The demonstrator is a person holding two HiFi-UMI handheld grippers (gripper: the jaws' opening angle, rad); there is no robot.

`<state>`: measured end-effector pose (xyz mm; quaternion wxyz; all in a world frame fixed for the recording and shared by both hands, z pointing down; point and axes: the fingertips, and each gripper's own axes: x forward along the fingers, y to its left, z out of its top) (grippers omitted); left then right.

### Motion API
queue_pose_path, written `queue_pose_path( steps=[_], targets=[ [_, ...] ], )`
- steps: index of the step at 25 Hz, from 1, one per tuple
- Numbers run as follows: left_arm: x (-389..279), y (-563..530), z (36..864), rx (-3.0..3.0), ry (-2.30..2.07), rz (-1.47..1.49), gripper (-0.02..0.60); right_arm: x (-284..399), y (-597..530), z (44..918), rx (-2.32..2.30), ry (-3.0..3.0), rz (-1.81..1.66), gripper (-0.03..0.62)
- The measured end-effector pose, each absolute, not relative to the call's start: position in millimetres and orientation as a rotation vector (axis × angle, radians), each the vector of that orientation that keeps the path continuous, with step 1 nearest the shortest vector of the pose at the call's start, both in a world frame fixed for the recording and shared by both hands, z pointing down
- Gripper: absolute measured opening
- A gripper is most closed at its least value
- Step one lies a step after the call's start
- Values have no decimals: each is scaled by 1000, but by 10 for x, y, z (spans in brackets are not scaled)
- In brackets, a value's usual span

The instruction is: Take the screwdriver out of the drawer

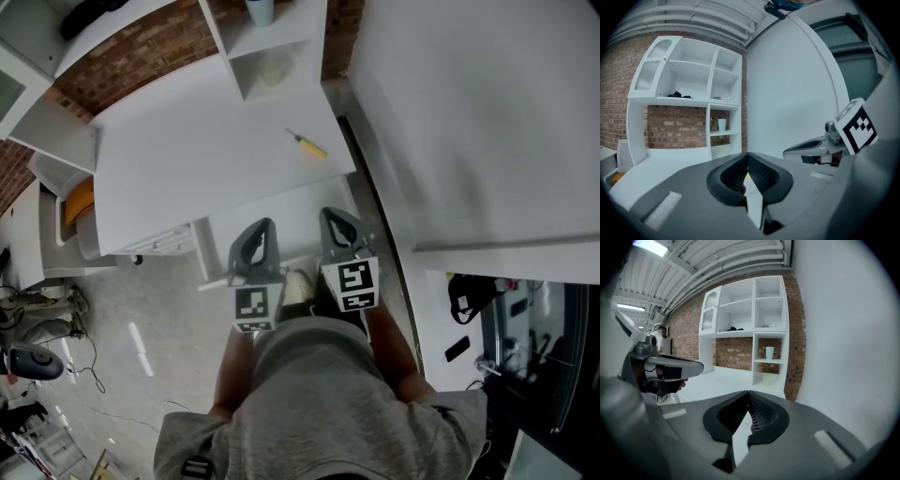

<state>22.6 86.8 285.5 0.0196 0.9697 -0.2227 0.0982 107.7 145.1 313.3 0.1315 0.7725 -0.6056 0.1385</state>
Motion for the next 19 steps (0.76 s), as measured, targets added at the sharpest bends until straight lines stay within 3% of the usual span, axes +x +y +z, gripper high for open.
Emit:
queue_pose_path(
  steps=[19],
  targets=[
    [253,864,2842,3003,-698,310,12,1104,1446,3139,2243,-1764,411,3]
  ],
)
